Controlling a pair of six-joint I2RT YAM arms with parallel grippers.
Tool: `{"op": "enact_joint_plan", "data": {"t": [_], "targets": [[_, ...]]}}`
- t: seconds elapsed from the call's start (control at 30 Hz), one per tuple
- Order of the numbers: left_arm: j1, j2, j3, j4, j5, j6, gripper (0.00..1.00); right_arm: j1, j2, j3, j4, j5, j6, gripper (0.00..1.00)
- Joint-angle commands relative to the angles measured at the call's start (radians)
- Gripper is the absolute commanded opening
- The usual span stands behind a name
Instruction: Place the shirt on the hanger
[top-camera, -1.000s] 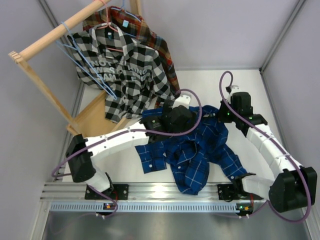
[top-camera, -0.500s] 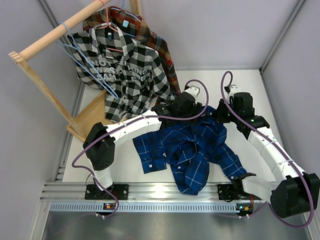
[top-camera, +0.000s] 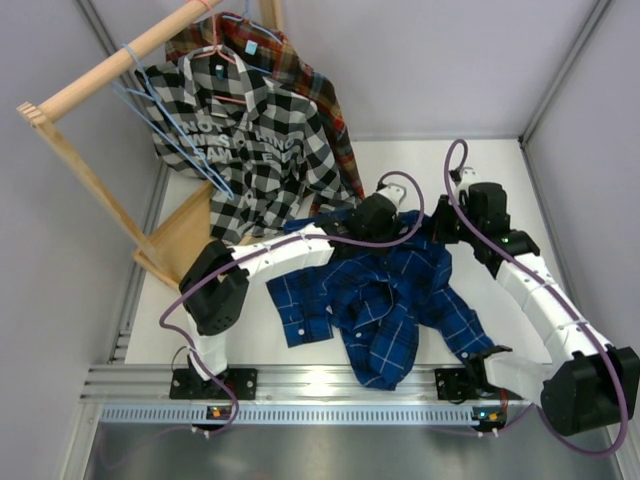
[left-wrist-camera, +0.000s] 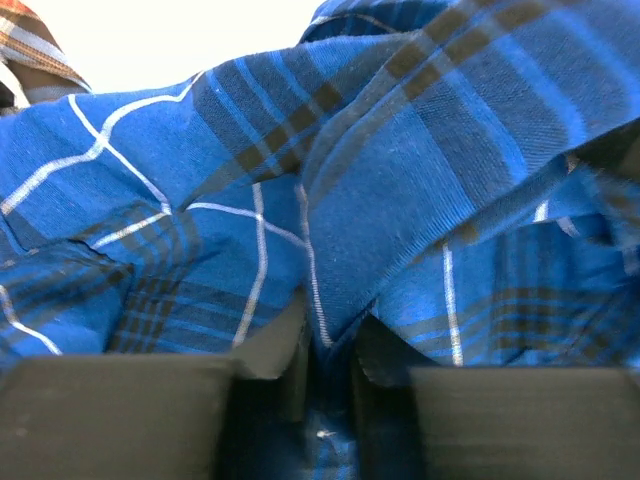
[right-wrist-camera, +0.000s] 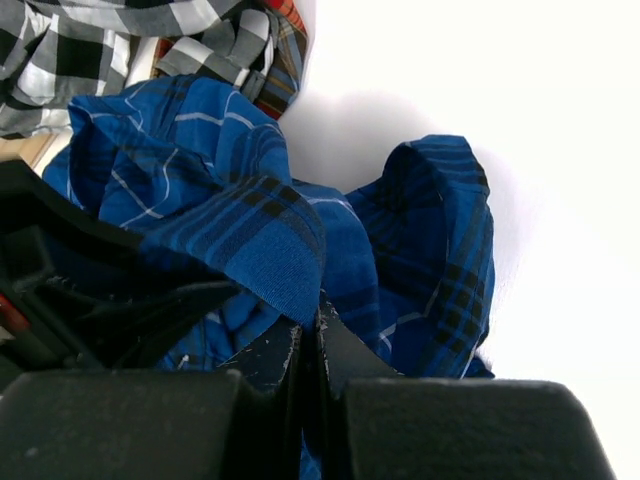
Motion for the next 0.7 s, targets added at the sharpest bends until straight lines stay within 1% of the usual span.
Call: {"op": "enact_joint_plan", "data": {"t": [0.0, 0.03, 0.17, 0.23, 0.37, 0.4, 0.47, 0.57, 0.67], "targets": [[-0.001, -0.022, -0.028, 0.07, -0.047, 0.006, 0.14, -0.003, 0.016, 0.062, 0.053, 0.006, 0.022, 0.0], [-0.001, -0.027, -0.03, 0.062, -0.064, 0.007, 0.0, -0.003, 0.022, 0.069, 0.053, 0.012, 0.023, 0.0], [-0.001, -0.105, -0.053, -0.006, -0.171, -0.005, 0.0, -0.006, 0.08, 0.109, 0.05, 0.052, 0.019, 0.0], [-0.001, -0.141, -0.033, -0.095, -0.208, -0.002, 0.01, -0.006, 0.126, 0.15, 0.035, 0.074, 0.007, 0.0], [0.002, -0.194, -0.001, -0.195, -0.226, 0.019, 0.07, -0.006, 0.168, 0.2, 0.006, 0.115, -0.012, 0.0], [0.005, -0.204, -0.002, -0.201, -0.223, 0.024, 0.07, -0.006, 0.165, 0.203, 0.004, 0.117, -0.016, 0.0], [0.009, -0.226, -0.007, -0.202, -0.205, 0.032, 0.11, -0.006, 0.159, 0.2, 0.004, 0.103, -0.018, 0.0], [0.013, -0.202, 0.007, -0.201, -0.156, 0.041, 0.15, -0.006, 0.143, 0.197, 0.007, 0.074, -0.018, 0.0], [0.015, -0.171, 0.011, -0.198, -0.121, 0.032, 0.37, -0.004, 0.13, 0.198, 0.006, 0.065, -0.018, 0.0]]}}
